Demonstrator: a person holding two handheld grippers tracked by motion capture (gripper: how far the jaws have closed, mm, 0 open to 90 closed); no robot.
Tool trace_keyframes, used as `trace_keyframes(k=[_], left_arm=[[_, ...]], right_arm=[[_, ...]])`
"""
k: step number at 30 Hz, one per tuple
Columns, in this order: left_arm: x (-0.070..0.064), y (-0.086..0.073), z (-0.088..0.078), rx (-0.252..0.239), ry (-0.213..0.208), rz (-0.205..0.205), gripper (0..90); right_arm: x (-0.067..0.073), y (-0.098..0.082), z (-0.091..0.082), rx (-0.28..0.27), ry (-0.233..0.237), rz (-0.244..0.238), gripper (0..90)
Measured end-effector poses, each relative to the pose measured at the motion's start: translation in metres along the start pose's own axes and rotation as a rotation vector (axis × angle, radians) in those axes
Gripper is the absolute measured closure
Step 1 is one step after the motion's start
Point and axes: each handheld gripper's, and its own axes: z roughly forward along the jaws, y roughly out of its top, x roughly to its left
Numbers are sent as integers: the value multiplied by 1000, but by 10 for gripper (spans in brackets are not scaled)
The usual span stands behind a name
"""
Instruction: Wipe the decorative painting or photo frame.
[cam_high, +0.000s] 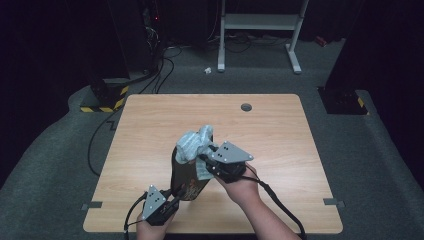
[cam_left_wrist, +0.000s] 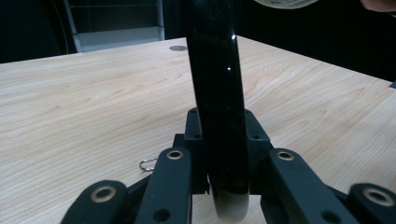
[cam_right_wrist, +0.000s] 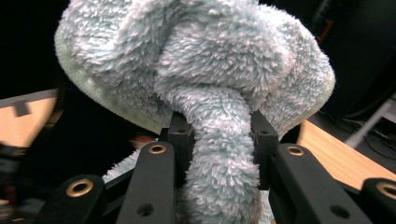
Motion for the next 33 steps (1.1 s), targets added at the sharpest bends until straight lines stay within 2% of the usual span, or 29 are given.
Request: trace_keyframes(k=[9, 13, 19, 28, 33], left_arm=[[-1, 0, 0, 0, -2, 2, 777], [0, 0, 0, 1, -2, -1, 777], [-1, 0, -1, 0, 1, 0, 777], [-2, 0, -1, 0, 3, 0, 776], [-2, 0, -1, -1, 6, -2, 775]], right_arm=[[-40, -9, 10, 41, -95, 65, 690], [-44, -13, 12, 44, -92, 84, 690], [-24, -8, 5, 11, -46, 55, 689], [19, 2, -9, -50, 58, -12, 688], [42, 6, -12, -61, 112, -51, 687]])
